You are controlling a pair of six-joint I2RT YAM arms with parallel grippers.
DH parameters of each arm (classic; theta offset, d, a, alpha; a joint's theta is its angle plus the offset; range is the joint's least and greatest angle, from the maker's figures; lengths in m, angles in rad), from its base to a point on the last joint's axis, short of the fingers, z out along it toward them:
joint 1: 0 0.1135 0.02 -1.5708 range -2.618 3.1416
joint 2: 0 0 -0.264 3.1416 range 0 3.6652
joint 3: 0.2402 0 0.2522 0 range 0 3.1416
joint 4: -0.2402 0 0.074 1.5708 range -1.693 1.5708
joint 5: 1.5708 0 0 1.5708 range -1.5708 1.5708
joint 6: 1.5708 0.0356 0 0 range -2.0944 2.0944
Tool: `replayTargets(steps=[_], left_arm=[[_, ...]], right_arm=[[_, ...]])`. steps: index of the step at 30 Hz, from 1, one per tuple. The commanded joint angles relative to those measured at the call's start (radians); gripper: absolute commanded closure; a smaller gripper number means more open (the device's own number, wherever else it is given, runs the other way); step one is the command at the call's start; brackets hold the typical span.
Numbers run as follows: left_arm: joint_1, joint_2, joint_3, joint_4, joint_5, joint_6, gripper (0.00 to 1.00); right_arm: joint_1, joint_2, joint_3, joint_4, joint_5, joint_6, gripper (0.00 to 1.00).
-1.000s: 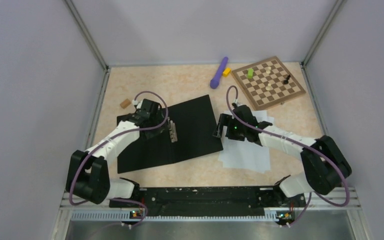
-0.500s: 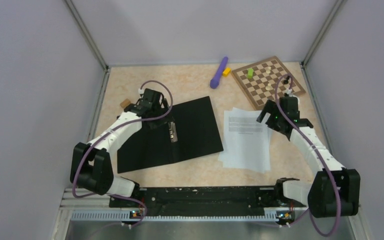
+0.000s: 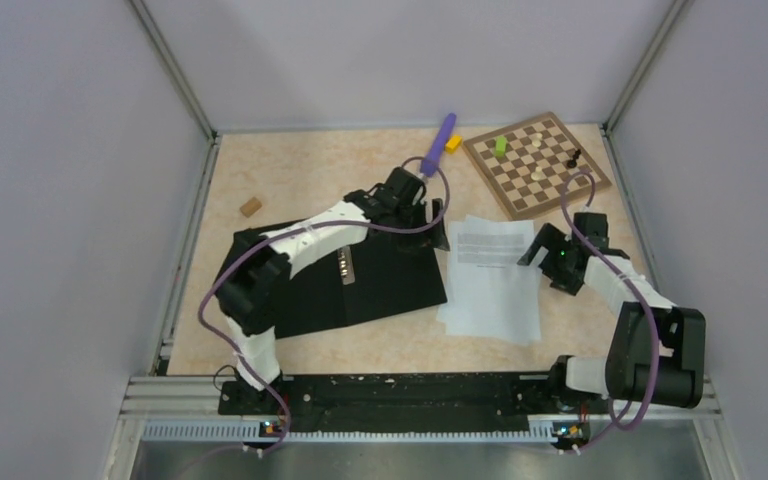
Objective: Put the files into the folder
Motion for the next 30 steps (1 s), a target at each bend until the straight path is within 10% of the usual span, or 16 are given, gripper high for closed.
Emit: replayTargets(steps=[1,30], left_arm=[[-0.028,0.145,0.118,0.073,0.114,-0.057,0.15],[-0.056,0.439,0.146,0.202,0.221,-0.145,0.16]], right_arm=[[-0.014,0.003,-0.015,0.074,-0.055,0.004,0.01],[-0.020,-0.102,-0.135,0.188,-0.411,0.101,0.03]])
